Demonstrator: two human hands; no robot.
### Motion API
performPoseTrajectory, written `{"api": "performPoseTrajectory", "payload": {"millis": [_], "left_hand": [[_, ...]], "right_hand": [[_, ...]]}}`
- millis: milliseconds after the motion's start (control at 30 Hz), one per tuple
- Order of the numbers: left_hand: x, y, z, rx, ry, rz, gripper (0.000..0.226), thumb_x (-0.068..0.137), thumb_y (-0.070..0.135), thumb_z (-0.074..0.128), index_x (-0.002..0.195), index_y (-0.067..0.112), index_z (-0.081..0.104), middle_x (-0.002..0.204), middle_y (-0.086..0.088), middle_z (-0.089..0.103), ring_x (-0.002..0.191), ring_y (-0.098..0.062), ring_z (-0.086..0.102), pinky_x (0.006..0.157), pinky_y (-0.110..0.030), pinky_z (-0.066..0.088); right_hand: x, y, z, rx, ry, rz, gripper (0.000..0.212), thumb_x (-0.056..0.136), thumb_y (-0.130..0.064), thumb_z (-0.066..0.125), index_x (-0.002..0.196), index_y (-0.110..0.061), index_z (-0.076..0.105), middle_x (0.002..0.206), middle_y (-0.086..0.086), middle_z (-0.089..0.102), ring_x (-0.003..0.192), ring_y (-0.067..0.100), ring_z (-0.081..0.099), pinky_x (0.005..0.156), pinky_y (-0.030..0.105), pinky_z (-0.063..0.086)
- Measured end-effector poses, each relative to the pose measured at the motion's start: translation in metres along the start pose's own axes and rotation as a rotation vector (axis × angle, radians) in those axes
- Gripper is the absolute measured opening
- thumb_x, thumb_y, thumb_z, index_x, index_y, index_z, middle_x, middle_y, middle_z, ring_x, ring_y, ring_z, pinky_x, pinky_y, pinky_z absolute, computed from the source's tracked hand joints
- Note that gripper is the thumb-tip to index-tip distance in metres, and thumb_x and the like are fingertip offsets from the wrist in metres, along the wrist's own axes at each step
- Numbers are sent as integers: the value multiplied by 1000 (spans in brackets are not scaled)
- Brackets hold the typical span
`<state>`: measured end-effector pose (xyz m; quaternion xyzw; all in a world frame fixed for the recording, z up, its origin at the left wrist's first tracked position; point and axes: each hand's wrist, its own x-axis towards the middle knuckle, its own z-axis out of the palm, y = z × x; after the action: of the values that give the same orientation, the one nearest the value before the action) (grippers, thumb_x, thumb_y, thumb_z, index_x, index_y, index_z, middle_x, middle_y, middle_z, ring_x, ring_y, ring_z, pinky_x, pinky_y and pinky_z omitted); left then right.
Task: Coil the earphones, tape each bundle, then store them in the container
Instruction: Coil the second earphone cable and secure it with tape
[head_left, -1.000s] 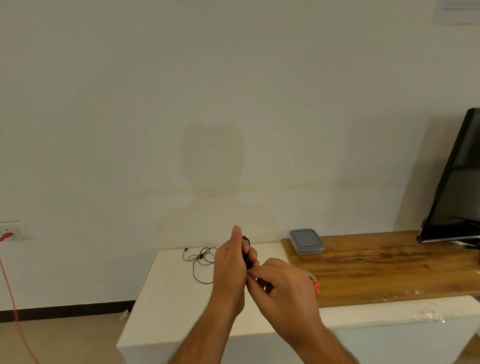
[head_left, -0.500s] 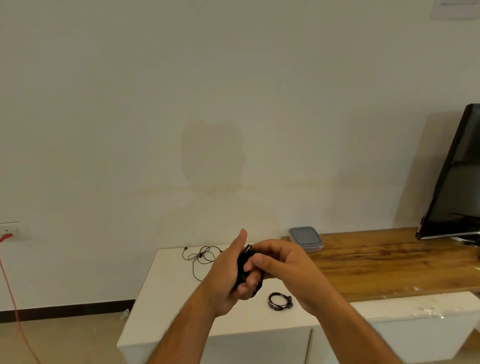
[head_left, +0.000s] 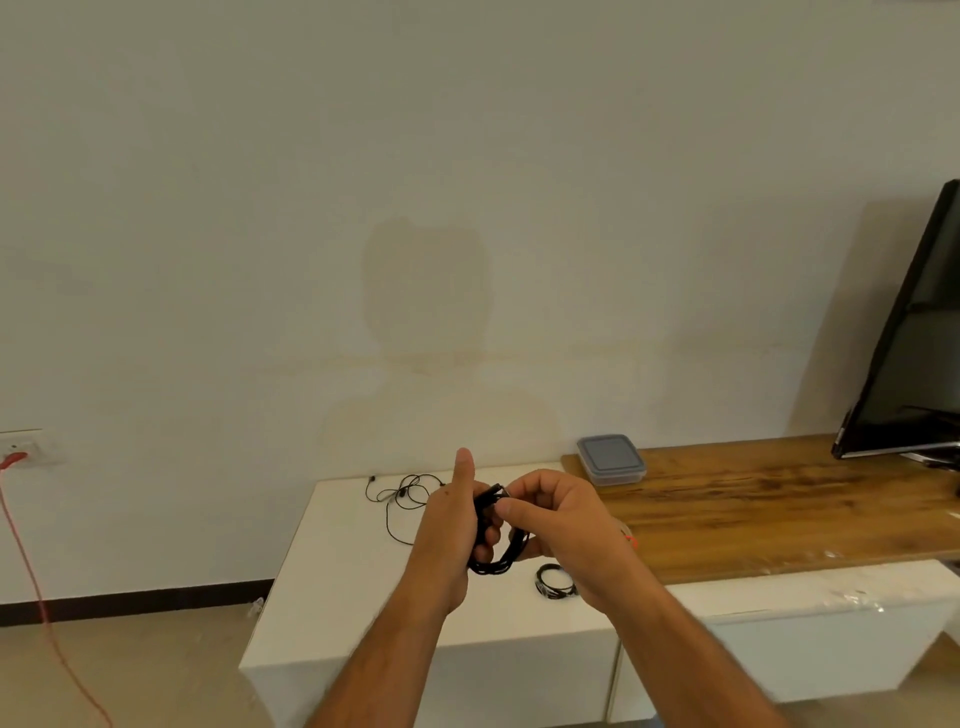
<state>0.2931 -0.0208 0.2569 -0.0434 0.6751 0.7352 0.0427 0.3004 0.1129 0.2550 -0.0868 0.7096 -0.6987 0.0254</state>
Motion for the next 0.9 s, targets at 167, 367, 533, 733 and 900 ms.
{"api": "performPoseTrajectory", "payload": {"millis": [167,367,533,733,900], "left_hand": [[23,-29,-10,-155,6,-208,56,98,57,36,91,6,59,59,-4,55,49,-12,47,47,-23,39],[58,-76,-28,-302,-40,-371,49,98,45,48,115,0,58,75,-10,67,60,-16,63,53,-26,51],[102,-117,-45,-190,-152,-373,30,97,29,56,109,2,63,84,-9,66,71,-15,63,67,-28,53],[163,-177,-66,-61,-102,-397,27,90,3,64,115,7,56,99,-13,71,88,-21,71,79,-34,56],[199,-229,-75,252,-85,-365,29,88,5,65,115,9,57,105,-14,71,98,-26,69,82,-34,55]], "right_hand": [[13,31,1,-55,65,68,7,85,-9,71,88,-3,68,70,3,69,67,14,65,66,45,62],[44,85,0,-76,85,161,4,85,-8,71,84,-5,69,67,1,68,63,12,65,63,43,62],[83,138,-2,-104,93,233,11,82,-12,74,84,-2,69,73,10,68,64,16,63,57,34,59],[137,213,-3,-168,85,346,12,82,-15,75,85,-4,69,76,11,68,67,18,65,54,32,57],[165,271,1,-251,50,449,13,83,-16,74,88,-6,68,82,10,69,74,22,69,54,31,58]]}}
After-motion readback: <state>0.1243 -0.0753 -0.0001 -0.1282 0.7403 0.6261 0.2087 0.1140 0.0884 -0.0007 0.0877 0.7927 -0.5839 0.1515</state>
